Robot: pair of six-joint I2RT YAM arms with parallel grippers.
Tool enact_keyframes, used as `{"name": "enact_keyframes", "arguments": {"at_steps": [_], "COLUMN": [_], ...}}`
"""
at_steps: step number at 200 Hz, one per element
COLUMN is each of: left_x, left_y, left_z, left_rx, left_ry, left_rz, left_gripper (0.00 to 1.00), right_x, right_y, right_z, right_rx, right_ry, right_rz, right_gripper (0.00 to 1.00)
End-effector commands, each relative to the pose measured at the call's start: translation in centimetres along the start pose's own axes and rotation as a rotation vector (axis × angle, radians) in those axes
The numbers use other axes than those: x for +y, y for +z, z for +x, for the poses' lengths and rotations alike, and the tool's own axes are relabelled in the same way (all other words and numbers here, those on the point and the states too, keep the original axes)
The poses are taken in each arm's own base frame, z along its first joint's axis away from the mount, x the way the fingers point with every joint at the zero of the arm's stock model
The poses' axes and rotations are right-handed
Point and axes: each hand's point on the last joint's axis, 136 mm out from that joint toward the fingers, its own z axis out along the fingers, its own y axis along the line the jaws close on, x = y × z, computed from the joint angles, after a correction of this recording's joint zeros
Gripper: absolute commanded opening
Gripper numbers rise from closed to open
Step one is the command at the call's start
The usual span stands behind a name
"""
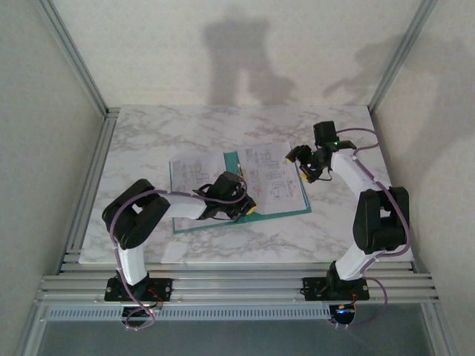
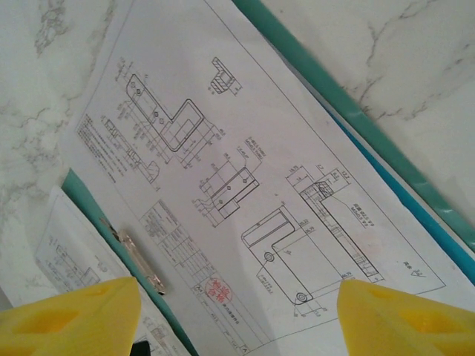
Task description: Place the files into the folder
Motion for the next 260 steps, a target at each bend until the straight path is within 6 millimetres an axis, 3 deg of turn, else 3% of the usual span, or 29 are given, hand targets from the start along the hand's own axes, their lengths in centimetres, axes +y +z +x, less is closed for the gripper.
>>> {"name": "enact_keyframes", "arguments": {"at_steps": [1,21,45,68,152,200,260], "left_x": [-0.2,0.0,0.0,0.2,0.8,0.9,1.0], "left_y": [0.1,0.1,-0.3,-0.5,-0.4,-0.1,0.1], "left_z": [0.0,0.1,0.1,0.1,0.0,0.0,-0.1], "left_rx": [-0.017,-0.017,-0.026,-0.032,-0.035,-0.031,-0.027], "left_ry": [-0.003,-0.001,0.004,0.009,0.018,0.022,0.028], "left_rz": [0.01,0.002,-0.01,-0.02,-0.041,-0.048,-0.059], "left_gripper": [0.0,0.02,0.19,0.28,0.29,0.28,0.27], "right_x": [-0.8,-0.9,-0.8,-1.0,-2.6,-3.1,-3.4], "right_y": [-0.4,0.3,1.2,2.7,6.7,7.6,8.2], "right_z": [0.3,0.6,0.8,1.1,1.7,2.5,2.0], "right_rx": [-0.003,0.023,0.049,0.086,0.163,0.204,0.203], "right_ry": [-0.011,-0.004,0.003,0.014,-0.023,-0.05,-0.073], "right_rz": [0.021,0.02,0.015,0.017,0.101,0.12,0.144], "right_gripper": [0.71,0.71,0.7,0.7,0.69,0.69,0.69]}}
